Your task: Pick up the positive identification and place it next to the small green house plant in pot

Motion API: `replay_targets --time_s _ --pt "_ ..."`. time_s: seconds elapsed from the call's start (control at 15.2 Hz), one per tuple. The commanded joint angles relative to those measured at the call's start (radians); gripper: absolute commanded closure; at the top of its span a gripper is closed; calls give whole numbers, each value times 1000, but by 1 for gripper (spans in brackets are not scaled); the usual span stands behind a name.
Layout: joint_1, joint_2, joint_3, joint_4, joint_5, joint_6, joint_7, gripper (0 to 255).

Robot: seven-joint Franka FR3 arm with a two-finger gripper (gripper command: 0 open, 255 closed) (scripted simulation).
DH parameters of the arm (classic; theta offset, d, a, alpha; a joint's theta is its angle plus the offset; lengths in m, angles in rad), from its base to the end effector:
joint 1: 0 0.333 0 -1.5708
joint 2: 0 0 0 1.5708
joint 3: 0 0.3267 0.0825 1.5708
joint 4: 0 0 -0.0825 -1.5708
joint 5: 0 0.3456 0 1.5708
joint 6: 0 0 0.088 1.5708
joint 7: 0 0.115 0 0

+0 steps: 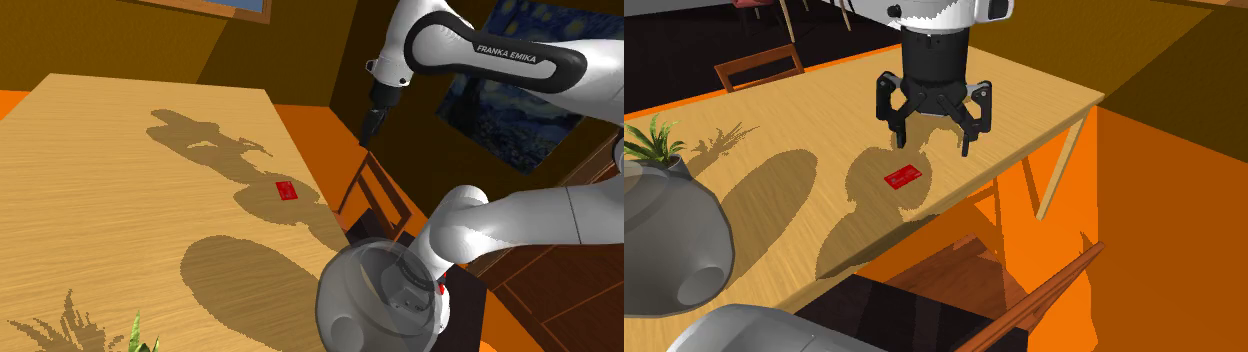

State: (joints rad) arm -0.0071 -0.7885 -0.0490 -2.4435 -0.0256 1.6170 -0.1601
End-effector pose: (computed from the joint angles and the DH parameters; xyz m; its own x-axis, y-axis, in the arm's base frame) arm 0.2608 -0.0215 0.5563 0.9920 0.1207 -0.0366 0.1202 -0.9926 -0.0153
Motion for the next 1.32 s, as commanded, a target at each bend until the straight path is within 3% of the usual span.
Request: replay_targets --time_s 0.0,0.46,0.86,1.06,1.25 --pt "0 0 0 0 0 0 0 0" --pt "-13 -83 189 -267 74 381 310 0" --pt "-64 21 417 -380 97 752 620 0" --pt "-156 125 573 -385 61 934 810 0" --pt "-338 228 787 -355 -31 1091 1038 0"
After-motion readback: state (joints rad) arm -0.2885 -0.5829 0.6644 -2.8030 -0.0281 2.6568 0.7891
